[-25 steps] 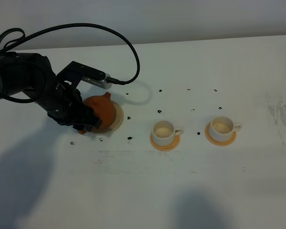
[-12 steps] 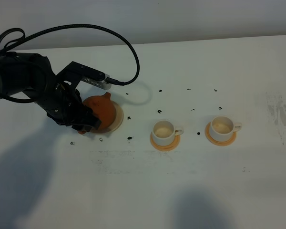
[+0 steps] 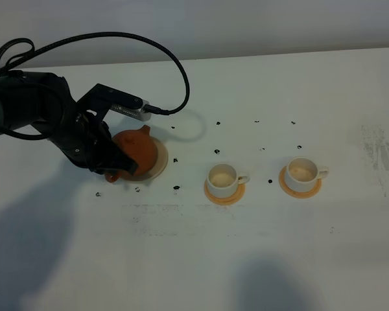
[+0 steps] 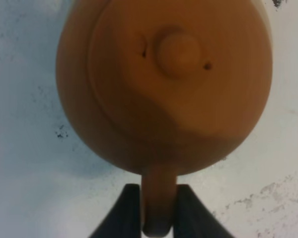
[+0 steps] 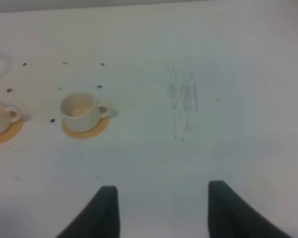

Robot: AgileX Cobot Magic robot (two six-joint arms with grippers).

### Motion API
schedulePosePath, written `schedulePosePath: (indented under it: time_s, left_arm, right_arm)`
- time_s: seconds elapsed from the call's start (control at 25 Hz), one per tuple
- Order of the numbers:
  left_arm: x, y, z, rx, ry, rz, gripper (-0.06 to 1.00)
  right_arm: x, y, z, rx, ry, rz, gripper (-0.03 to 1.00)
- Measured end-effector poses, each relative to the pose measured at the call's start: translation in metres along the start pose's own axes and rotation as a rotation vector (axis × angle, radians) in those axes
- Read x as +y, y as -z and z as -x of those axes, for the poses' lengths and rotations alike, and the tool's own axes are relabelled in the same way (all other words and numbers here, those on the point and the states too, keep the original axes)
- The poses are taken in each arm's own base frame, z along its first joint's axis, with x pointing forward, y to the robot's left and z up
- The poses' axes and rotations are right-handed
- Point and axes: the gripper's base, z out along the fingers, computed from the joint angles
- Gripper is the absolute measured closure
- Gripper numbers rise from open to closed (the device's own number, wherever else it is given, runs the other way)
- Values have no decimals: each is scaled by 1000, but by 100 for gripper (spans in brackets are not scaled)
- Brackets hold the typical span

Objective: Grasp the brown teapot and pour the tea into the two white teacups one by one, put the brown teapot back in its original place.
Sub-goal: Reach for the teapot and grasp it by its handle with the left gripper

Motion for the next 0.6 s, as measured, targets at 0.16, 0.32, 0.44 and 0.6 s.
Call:
schedulePosePath:
  time_s: [0.16,0.32,0.44,0.6]
  left_arm:
    - [1,0,0,3,-13,8,83]
    - [2,0,-1,7,-33,19,83]
    - [2,0,-1,9,-53,23,83]
    - [2,0,-1,10,-83,24,83]
  right_arm:
    - [0,0,0,0,0,0,55]
    - [0,0,0,0,0,0,55]
    - [0,0,0,0,0,0,55]
    - [0,0,0,0,0,0,55]
